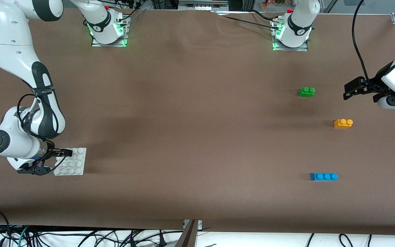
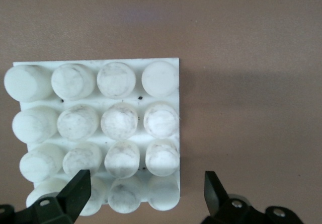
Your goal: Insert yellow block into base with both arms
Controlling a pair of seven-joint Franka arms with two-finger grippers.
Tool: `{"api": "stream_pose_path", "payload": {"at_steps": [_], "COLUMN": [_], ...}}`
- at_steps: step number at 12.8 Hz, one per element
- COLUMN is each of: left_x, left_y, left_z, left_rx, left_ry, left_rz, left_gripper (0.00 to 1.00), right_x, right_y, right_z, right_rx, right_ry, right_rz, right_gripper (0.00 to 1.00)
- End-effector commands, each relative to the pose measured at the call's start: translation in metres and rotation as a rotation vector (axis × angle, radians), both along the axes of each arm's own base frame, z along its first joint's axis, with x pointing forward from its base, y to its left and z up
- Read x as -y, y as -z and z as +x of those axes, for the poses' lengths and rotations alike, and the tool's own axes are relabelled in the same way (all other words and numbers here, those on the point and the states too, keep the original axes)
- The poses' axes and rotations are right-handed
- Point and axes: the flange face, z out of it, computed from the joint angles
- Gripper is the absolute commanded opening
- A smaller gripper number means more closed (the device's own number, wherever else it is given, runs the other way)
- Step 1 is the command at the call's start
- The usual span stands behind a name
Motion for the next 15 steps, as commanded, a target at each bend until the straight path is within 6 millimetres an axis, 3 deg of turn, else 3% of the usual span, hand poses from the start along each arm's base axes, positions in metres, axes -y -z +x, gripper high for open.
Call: {"api": "stream_pose_path", "payload": {"at_steps": [1,6,11,15], "left_x": [0.0,0.001,0.0,0.0], "left_y": [-0.005,-0.005,-0.006,-0.005], "left_z": [0.002,0.002,0.002,0.002], "left_rx": [-0.005,-0.003,-0.003,-0.006], "left_ry": [0.007,0.01,0.008,0.008], "left_rz": [0.01,0.011,0.012,0.012], "left_gripper": [1.0,1.0,1.0,1.0], "right_x": [-0.006,-0.009,-0.018,-0.054], "right_y": [-0.005,0.003,0.024,0.044], "right_z": [0.005,0.007,0.006,0.007], "right_rx": [0.022,0.045,0.039,0.052], "right_ry": [-0.002,-0.004,-0.01,-0.014], "right_rz": [-0.004,-0.002,0.004,0.004], "right_gripper": [1.0,1.0,1.0,1.0]}}
